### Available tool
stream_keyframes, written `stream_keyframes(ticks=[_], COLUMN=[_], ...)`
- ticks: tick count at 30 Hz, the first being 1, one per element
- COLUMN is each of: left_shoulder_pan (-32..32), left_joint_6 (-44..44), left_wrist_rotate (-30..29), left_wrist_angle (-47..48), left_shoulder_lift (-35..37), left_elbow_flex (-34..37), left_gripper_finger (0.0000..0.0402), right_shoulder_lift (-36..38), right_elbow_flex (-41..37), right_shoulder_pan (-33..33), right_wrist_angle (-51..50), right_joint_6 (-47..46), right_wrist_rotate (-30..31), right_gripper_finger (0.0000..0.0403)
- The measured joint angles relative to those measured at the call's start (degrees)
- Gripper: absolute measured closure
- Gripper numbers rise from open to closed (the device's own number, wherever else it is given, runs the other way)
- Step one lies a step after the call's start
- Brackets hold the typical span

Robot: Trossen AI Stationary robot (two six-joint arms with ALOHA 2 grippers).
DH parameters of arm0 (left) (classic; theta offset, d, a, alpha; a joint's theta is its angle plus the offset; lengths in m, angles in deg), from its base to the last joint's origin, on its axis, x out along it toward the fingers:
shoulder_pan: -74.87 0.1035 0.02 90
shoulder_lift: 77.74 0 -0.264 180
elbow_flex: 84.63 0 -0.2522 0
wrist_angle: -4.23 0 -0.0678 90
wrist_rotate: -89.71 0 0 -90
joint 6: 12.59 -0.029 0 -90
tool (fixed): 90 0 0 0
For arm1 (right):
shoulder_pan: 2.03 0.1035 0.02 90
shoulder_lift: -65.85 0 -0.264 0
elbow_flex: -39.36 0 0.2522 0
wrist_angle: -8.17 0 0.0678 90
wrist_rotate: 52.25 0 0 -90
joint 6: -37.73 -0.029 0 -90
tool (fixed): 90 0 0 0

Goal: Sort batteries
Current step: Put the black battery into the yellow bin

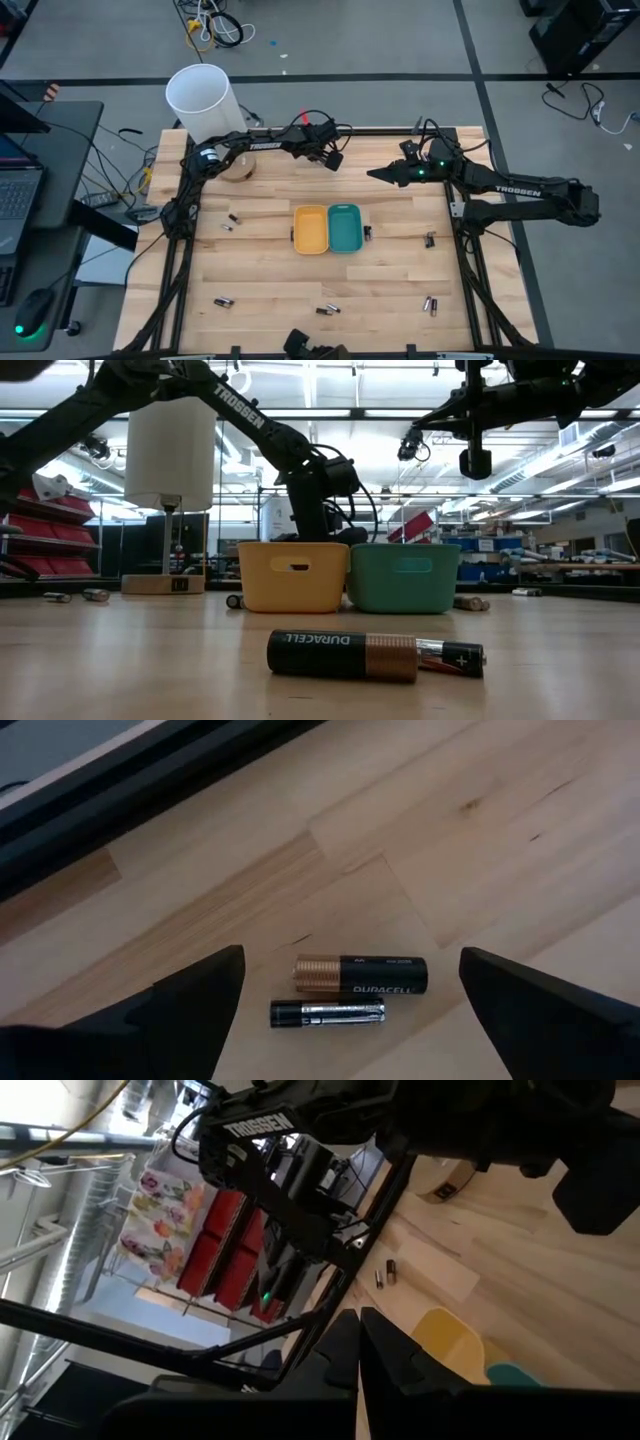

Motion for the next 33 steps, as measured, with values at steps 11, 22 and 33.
stream_keyframes(ticks=[11, 22, 33], left_shoulder_pan=[-0.93, -1.00, -1.01], left_joint_6=[0.29, -0.04, -2.79], left_wrist_rotate=[0.04, -1.26, -2.04], left_wrist_angle=[0.93, 0.03, -0.09], left_shoulder_lift=[-2.69, -2.89, -2.90], left_elbow_flex=[-0.13, -0.85, -0.92], left_gripper_finger=[0.0021, 0.0041, 0.0105], right_shoulder_lift=[0.00, 0.00, 0.00], right_elbow_flex=[0.00, 0.00, 0.00], right_shoulder_pan=[0.02, 0.02, 0.02], right_wrist_angle=[0.08, 0.10, 0.08], right_joint_6=[-0.83, -1.12, -1.09], right_wrist_rotate=[-0.51, -2.09, -2.32], right_gripper_finger=[0.0401, 0.0401, 0.0402])
